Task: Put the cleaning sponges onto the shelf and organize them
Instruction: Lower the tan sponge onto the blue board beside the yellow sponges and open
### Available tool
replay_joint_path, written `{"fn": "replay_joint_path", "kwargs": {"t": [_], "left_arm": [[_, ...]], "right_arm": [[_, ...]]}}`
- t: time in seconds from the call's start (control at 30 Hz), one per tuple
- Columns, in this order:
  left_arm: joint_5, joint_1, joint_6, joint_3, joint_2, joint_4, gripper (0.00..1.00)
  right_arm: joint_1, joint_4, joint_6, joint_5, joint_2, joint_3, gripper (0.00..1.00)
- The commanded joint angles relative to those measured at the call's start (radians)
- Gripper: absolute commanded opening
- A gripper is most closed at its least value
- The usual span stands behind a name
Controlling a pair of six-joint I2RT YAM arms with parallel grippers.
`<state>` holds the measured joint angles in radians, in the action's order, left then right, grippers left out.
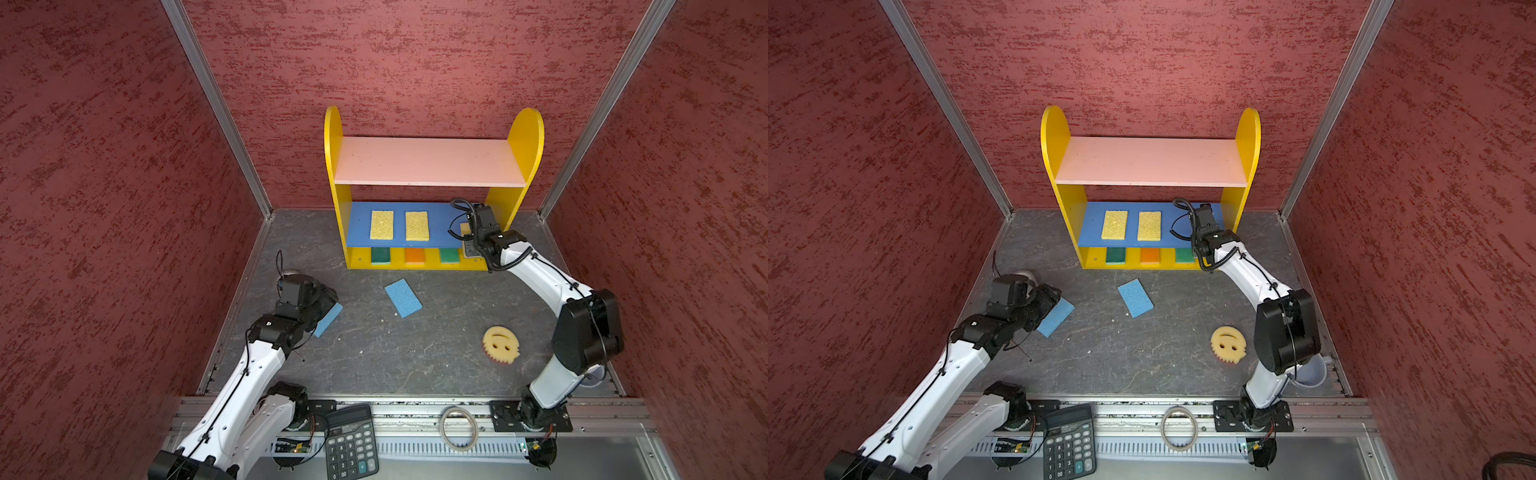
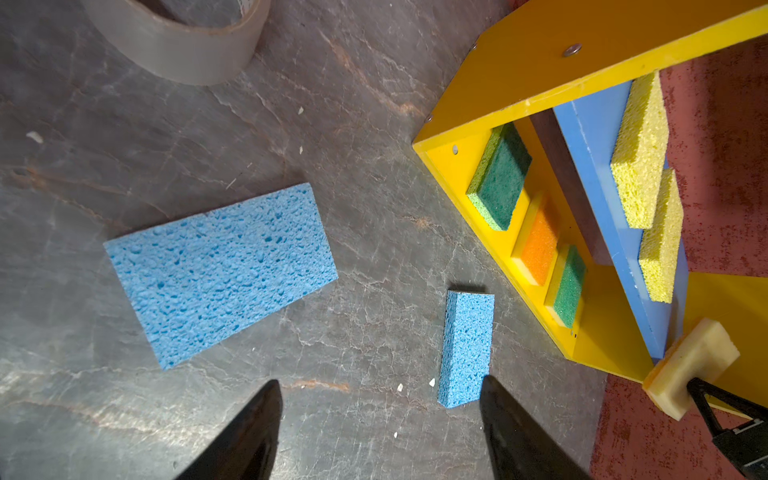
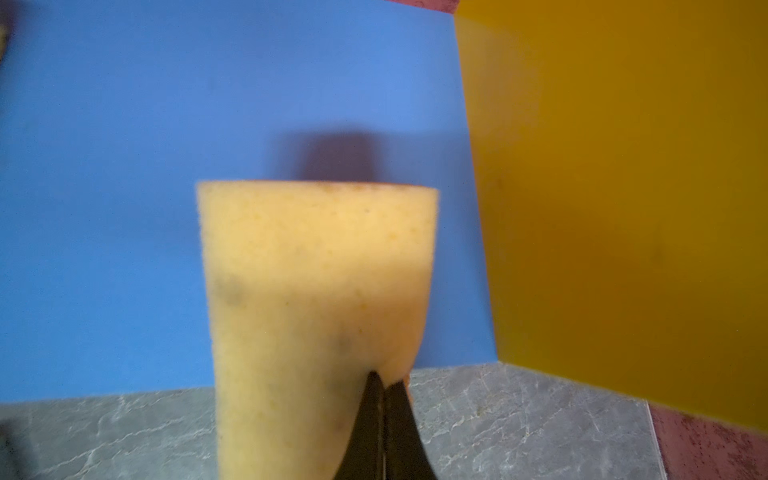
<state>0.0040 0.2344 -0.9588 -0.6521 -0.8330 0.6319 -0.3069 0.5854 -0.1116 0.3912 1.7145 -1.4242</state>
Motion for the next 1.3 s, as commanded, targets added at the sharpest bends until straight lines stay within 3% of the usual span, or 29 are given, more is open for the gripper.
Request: {"fn": "replay_joint_path", "kwargs": {"t": [0.0, 0.53, 1.27], "left_arm": [[-0.05, 0.031, -0.044, 0.021, 0.016, 0.031, 0.75], [-0.096, 0.063, -0.044, 0.013, -0.031, 0.003, 0.76], [-0.051, 0.053, 0.032, -0.045, -0.275, -0.135, 0.75]], "right_arm": [[0.015, -0.032, 0.021, -0.028, 0.027, -0.048, 0.0], [0.024, -0.051, -0.005, -0.054, -0.025, 0.059, 0.0], [0.029, -0.016, -0.009, -0.067, -0.084, 0.041, 0.01]]}}
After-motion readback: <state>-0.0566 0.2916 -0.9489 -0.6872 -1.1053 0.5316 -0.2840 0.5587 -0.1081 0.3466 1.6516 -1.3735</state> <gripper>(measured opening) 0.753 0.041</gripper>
